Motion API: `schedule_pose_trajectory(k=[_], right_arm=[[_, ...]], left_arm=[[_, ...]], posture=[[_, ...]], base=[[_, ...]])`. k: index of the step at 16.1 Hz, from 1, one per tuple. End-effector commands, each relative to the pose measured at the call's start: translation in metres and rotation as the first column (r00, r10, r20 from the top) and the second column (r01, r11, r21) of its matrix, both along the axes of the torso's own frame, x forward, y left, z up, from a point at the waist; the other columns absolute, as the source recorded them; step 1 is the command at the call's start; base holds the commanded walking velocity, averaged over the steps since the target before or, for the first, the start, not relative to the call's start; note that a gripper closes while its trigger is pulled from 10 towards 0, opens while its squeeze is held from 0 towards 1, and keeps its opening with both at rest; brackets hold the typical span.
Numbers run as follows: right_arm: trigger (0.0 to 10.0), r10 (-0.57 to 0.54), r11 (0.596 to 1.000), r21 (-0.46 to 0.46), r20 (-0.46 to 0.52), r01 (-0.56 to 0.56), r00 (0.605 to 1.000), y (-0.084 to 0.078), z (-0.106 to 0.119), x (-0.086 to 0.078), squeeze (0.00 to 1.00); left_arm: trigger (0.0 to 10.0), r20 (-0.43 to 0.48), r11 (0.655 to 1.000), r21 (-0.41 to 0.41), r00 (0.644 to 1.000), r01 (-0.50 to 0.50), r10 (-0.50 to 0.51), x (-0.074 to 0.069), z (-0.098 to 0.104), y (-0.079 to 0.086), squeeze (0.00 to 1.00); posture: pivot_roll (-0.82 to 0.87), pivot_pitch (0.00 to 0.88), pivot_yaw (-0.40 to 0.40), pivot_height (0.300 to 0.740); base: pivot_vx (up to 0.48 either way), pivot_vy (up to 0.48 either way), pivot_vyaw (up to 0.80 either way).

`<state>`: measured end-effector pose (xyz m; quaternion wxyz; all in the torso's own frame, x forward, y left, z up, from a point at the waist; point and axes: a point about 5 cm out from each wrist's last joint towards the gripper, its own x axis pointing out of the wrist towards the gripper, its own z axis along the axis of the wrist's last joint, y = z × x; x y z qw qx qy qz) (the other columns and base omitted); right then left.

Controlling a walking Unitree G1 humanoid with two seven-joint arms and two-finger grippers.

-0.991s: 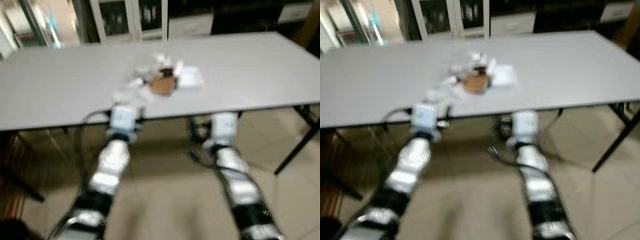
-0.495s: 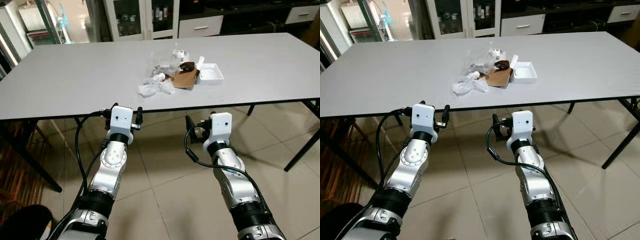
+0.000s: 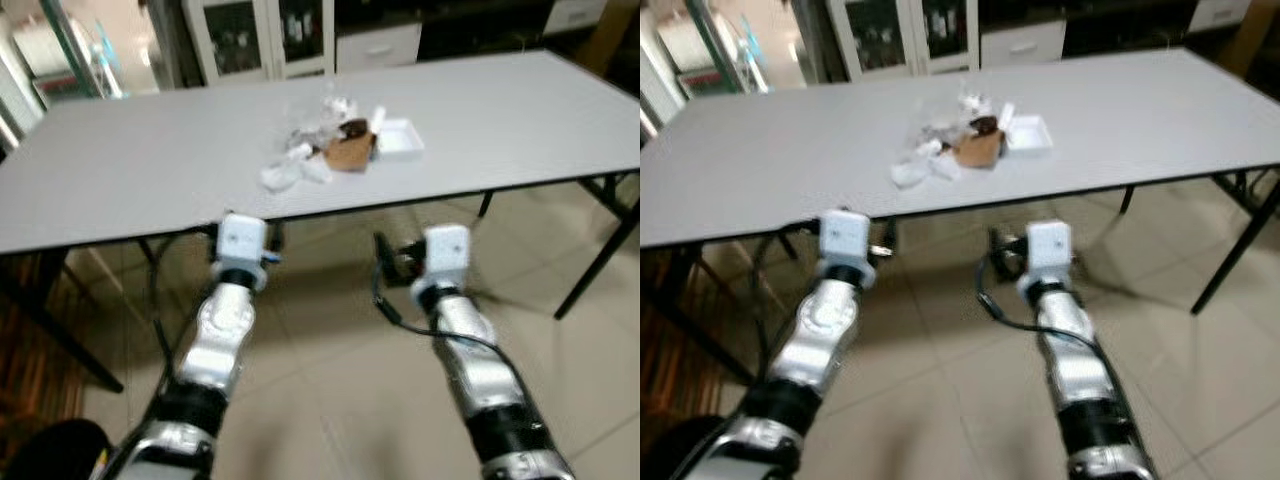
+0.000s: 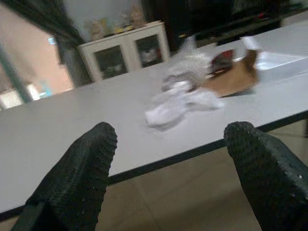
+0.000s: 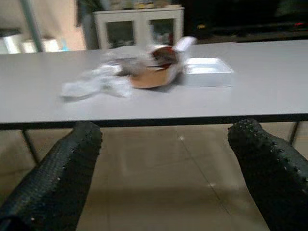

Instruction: Picking trash to rubbish bin

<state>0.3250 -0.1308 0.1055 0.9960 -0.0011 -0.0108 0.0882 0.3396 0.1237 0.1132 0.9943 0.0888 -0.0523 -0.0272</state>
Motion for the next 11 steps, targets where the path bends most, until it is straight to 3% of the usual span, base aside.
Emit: schedule_pose_trajectory(k=[1, 11], right_arm=[[10.0, 0.015, 1.000, 0.013, 0.004, -0.015, 1.000, 0.0062, 0.0025, 0.0010, 0.00], [10.0, 0.019, 1.000, 0.012, 0.004, -0.019, 1.000, 0.0067, 0.0024, 0.0015, 0.00]], left_arm=[[10.0, 0.008, 1.000, 0.016, 1.000, -0.018, 0.018, 0.0027, 0.0037, 0.0062, 0.00], [10.0, 0.014, 1.000, 0.016, 1.000, -0.018, 0.018, 0.0036, 0.0052, 0.0066, 0.00]], posture=[[-0.07, 0.015, 0.056, 0.740], [-0.07, 0.000, 0.061, 0.740]], base=[[0.469, 0.000, 0.00], [0.471, 0.000, 0.00]])
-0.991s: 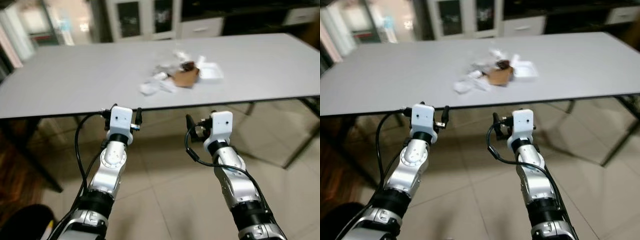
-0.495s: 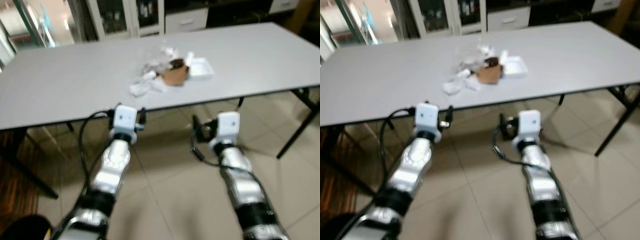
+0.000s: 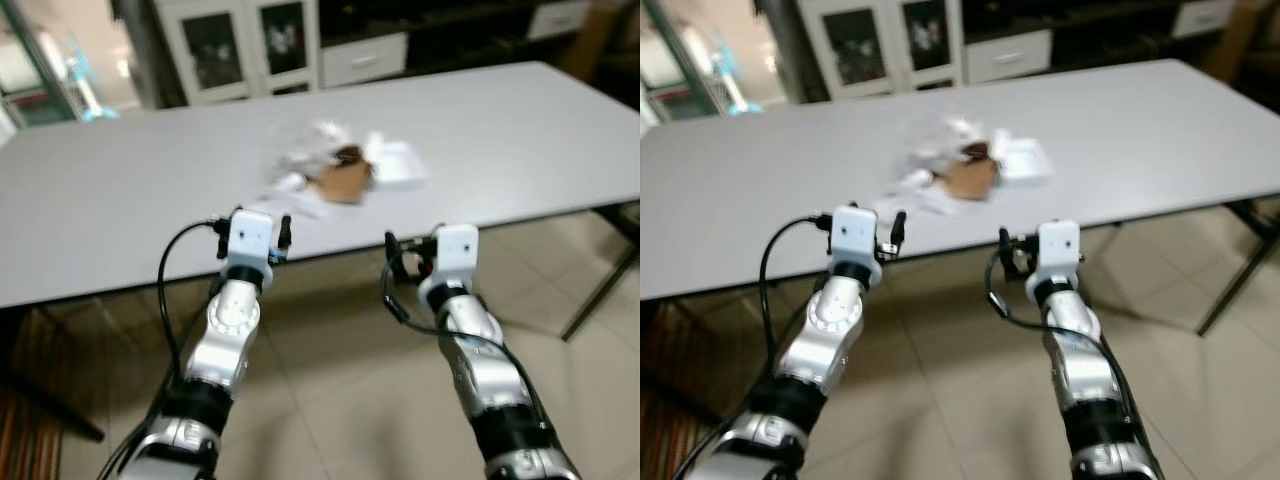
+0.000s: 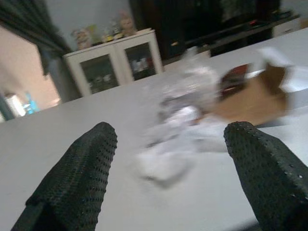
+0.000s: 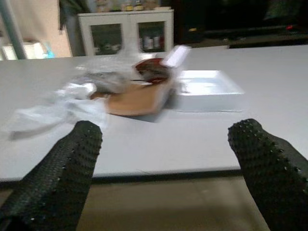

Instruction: Picking trash to rubbish bin

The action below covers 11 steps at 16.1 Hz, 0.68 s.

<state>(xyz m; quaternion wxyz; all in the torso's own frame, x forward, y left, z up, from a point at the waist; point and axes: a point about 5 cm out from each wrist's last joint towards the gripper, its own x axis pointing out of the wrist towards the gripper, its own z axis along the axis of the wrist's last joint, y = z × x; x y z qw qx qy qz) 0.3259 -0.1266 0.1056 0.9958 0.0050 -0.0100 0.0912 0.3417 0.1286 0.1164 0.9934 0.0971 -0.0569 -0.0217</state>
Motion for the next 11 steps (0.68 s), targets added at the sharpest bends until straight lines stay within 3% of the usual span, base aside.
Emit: schedule_pose_trajectory(k=[1, 11], right_arm=[[10.0, 0.013, 1.000, 0.000, 0.007, -0.013, 1.000, 0.0025, 0.0023, 0.0007, 0.00], [10.0, 0.019, 1.000, 0.005, 0.001, -0.019, 1.000, 0.0036, 0.0018, 0.0016, 0.00]], left_arm=[[10.0, 0.003, 1.000, 0.001, 1.000, -0.007, 0.007, 0.0017, 0.0021, 0.0015, 0.00], [10.0, 0.004, 1.000, 0.002, 1.000, -0.015, 0.015, 0.0022, 0.0027, 0.0026, 0.00]], posture=[[-0.07, 0.000, 0.061, 0.740], [-0.06, 0.014, 0.060, 0.740]], base=[[0.465, 0.000, 0.00], [0.448, 0.000, 0.00]])
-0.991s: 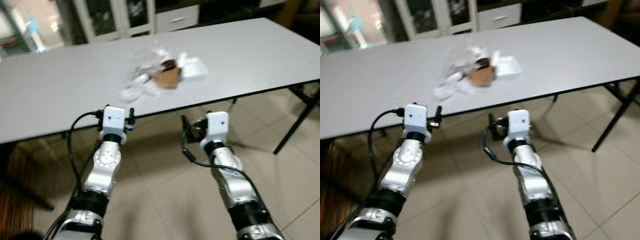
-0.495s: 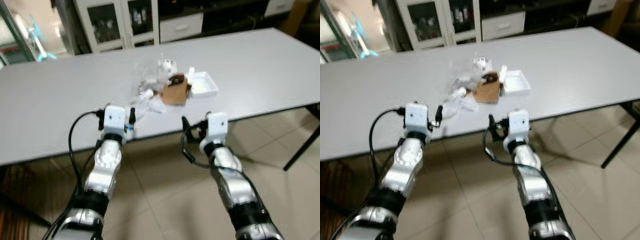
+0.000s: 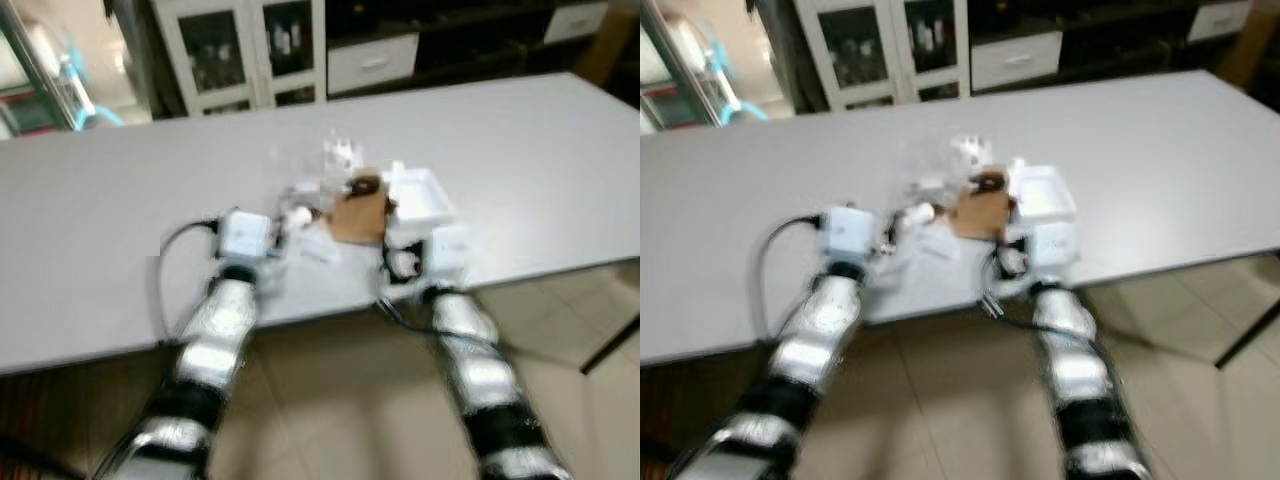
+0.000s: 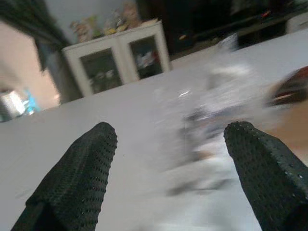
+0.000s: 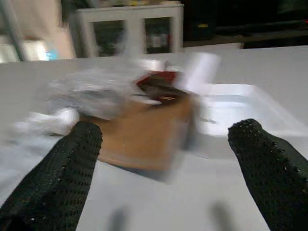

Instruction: Picking trash to rubbish bin

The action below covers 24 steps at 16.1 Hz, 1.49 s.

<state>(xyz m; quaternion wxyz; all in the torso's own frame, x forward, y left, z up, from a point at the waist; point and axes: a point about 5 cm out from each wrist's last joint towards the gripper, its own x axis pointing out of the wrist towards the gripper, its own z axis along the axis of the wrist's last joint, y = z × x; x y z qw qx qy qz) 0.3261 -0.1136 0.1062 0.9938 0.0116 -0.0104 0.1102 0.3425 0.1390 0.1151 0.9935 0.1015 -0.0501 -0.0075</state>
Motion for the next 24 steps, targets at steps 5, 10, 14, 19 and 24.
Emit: schedule_pose_trajectory(k=[5, 10, 14, 19, 24], right_arm=[[10.0, -0.020, 1.000, -0.007, 0.001, 0.020, 1.000, -0.010, 0.001, 0.002, 0.00], [10.0, -0.013, 1.000, -0.010, -0.001, 0.013, 1.000, -0.010, 0.001, 0.001, 0.00], [10.0, 0.101, 0.994, -0.035, -0.001, -0.101, 0.995, -0.015, 0.008, -0.003, 0.00], [10.0, 0.310, 0.937, -0.140, -0.083, -0.319, 0.947, -0.026, 0.007, -0.015, 0.00], [10.0, 0.419, 0.891, -0.131, -0.130, -0.435, 0.898, -0.016, 0.004, -0.026, 0.00]], left_arm=[[10.0, 0.019, 0.999, 0.003, 0.999, 0.032, -0.032, 0.001, 0.005, -0.010, 0.00], [10.0, 0.027, 0.999, 0.008, 0.999, 0.041, -0.041, 0.002, 0.010, -0.010, 0.00], [10.0, -0.008, 0.980, 0.073, 0.983, 0.184, -0.183, 0.005, 0.020, -0.001, 0.00], [10.0, -0.095, 0.971, 0.103, 0.974, 0.214, -0.205, 0.003, 0.015, 0.030, 0.00], [10.0, -0.218, 0.910, 0.099, 0.901, 0.404, -0.376, -0.006, -0.001, 0.023, 0.00]], posture=[[-0.06, 0.021, 0.057, 0.740], [-0.06, 0.025, 0.054, 0.740], [-0.06, 0.033, 0.053, 0.740], [-0.06, 0.039, 0.046, 0.740], [-0.06, 0.041, 0.042, 0.740]], base=[[0.155, 0.000, 0.00], [0.000, 0.000, 0.00], [0.000, 0.000, 0.00], [0.000, 0.000, 0.00], [0.000, 0.000, 0.00]])
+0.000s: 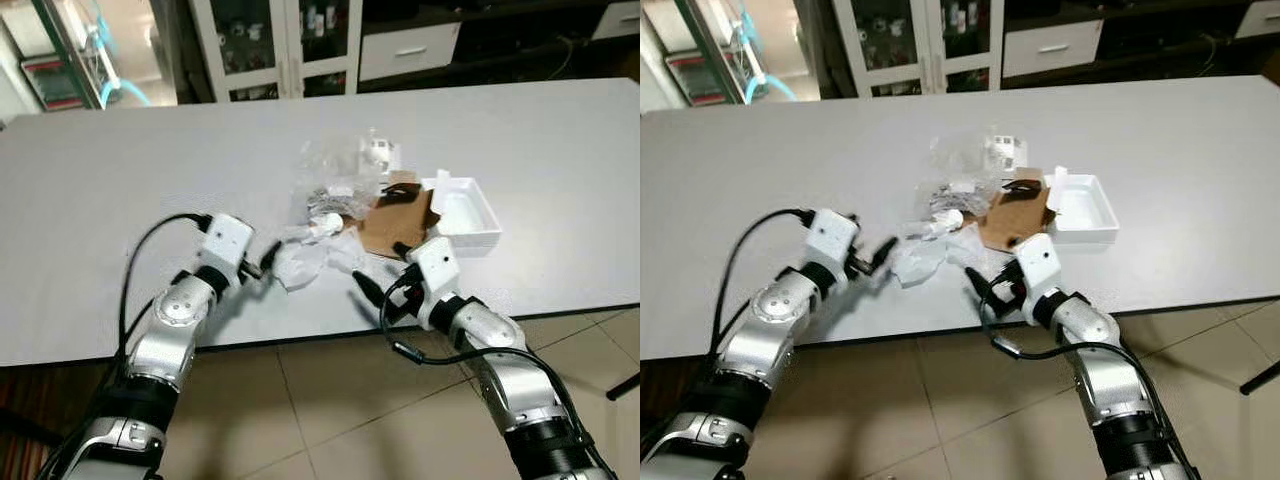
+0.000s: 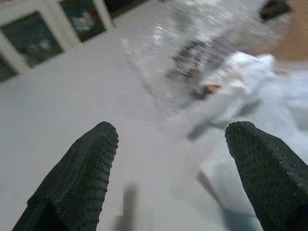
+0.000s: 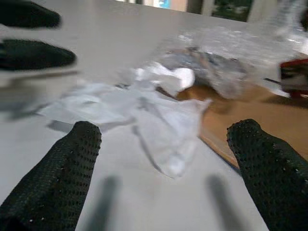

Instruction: Picking trash to rubbish bin

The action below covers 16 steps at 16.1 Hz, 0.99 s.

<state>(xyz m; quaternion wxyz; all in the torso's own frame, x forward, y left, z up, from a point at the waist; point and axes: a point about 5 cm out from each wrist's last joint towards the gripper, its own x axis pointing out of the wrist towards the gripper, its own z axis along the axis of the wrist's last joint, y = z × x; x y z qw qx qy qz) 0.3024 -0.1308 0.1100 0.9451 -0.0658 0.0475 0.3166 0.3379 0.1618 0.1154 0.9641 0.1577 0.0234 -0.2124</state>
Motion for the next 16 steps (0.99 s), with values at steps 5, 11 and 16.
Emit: schedule_pose_trajectory(k=[5, 11, 16], right_arm=[[10.0, 0.085, 0.996, 0.025, -0.033, -0.085, 0.996, 0.004, 0.002, -0.009, 0.00], [10.0, 0.151, 0.988, 0.034, -0.043, -0.149, 0.988, 0.007, 0.003, -0.015, 0.00], [10.0, 0.189, 0.981, 0.055, -0.049, -0.187, 0.981, 0.010, 0.005, -0.019, 0.00]], left_arm=[[10.0, -0.052, 0.994, -0.007, 0.993, 0.106, -0.106, -0.004, -0.005, -0.011, 0.00], [10.0, -0.023, 0.990, 0.012, 0.989, 0.144, -0.144, -0.001, 0.007, -0.011, 0.00], [10.0, -0.036, 0.984, 0.006, 0.983, 0.179, -0.178, 0.002, 0.006, -0.021, 0.00]], posture=[[-0.07, 0.038, 0.041, 0.740], [-0.08, 0.024, 0.048, 0.740], [-0.08, 0.025, 0.043, 0.740]], base=[[0.000, 0.000, 0.00], [0.000, 0.000, 0.00], [0.000, 0.000, 0.00]])
